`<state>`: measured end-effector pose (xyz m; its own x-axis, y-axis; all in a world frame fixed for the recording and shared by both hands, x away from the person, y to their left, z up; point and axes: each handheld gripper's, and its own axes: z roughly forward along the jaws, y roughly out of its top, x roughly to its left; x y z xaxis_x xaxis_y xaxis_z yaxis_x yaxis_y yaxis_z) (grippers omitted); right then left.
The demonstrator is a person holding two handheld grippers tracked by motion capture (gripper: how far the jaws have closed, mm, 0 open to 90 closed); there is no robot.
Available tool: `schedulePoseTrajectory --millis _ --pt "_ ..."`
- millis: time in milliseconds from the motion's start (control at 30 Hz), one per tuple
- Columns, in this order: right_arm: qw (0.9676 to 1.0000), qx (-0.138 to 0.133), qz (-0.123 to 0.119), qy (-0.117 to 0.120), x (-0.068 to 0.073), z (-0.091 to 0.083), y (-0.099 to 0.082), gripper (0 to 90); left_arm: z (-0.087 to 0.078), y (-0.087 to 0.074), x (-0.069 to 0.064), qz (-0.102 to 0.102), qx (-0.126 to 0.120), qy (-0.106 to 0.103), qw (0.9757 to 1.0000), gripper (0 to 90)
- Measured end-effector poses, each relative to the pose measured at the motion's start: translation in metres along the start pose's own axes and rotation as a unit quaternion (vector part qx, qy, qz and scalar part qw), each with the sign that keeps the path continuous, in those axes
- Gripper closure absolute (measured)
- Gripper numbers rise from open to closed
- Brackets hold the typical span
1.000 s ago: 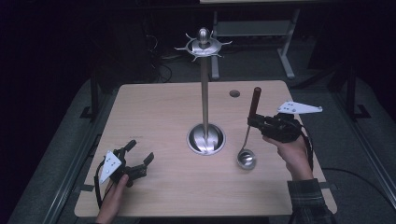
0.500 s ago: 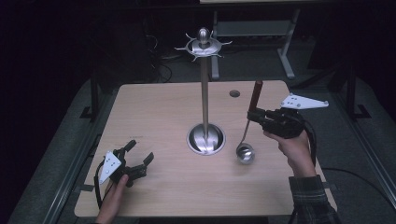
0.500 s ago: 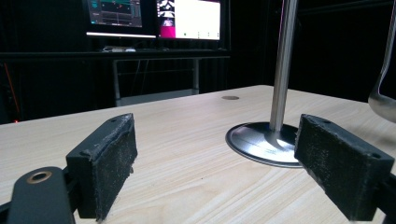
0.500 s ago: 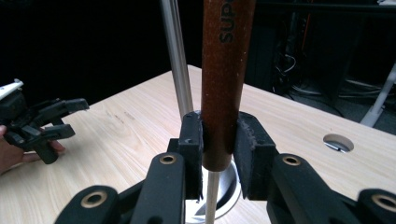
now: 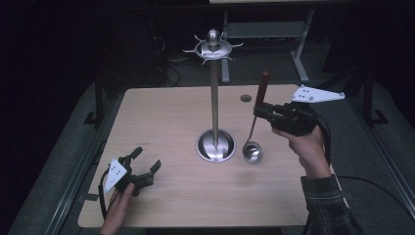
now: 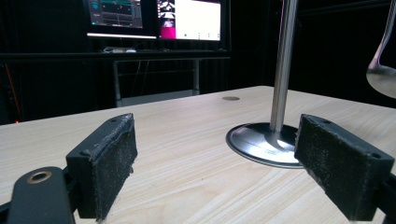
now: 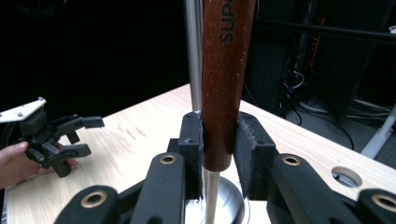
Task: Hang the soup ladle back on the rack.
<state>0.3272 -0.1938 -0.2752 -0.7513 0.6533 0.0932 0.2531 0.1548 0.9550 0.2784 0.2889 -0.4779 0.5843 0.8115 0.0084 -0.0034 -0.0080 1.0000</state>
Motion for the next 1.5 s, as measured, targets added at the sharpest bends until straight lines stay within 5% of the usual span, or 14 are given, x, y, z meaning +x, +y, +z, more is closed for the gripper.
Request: schedulePoseTrajectory --millis 867,1500 --pt "0.9988 -0.006 -0.039 0.028 0.022 0.026 0.051 73.0 0.000 0.000 0.000 0.000 0.000 0.000 1.0000 12.5" --pt "0.9987 0.006 -0.042 0.030 0.021 0.044 0.058 73.0 0.000 0.000 0.000 0.000 0.000 0.000 1.0000 12.5"
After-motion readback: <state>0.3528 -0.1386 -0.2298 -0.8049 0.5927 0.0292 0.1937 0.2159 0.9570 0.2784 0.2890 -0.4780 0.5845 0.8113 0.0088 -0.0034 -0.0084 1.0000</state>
